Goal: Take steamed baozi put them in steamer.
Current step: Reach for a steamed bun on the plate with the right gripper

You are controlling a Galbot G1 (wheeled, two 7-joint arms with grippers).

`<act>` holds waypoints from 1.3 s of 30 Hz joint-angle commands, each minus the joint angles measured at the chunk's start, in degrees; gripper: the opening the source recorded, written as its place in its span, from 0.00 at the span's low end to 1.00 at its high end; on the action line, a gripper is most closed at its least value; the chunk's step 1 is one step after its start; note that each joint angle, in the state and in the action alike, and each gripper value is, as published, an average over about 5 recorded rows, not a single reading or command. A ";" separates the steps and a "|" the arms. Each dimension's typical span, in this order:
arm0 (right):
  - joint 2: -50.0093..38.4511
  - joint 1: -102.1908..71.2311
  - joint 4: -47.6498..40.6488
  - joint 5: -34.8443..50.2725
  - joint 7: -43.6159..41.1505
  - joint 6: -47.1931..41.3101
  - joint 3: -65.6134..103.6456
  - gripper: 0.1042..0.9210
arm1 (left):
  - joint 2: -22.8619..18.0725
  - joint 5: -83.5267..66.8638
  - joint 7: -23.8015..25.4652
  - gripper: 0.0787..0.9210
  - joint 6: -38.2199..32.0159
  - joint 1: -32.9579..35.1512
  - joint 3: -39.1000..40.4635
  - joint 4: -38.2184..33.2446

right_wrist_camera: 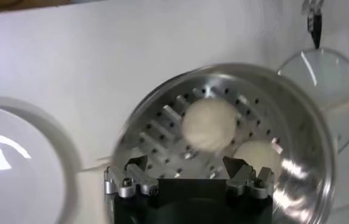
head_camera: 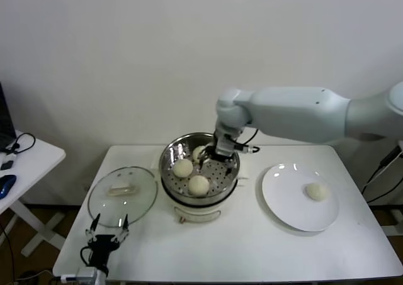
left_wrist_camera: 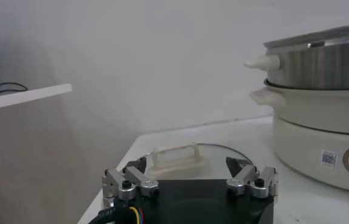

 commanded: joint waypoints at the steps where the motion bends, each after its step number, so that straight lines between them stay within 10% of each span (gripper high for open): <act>1: -11.83 12.61 1.31 23.56 -5.42 -10.57 -14.82 0.88 | 0.07 -0.12 0.02 0.88 0.04 0.02 0.08 -0.05; 17: -30.72 1.39 -7.97 11.04 -3.20 -17.63 -16.03 0.88 | -0.10 0.18 0.09 0.88 0.02 -0.01 0.49 0.05; 39: -27.38 -27.34 -23.59 -7.06 -0.04 -17.89 12.29 0.88 | -0.54 1.09 -0.04 0.88 -0.09 1.08 -0.19 -0.20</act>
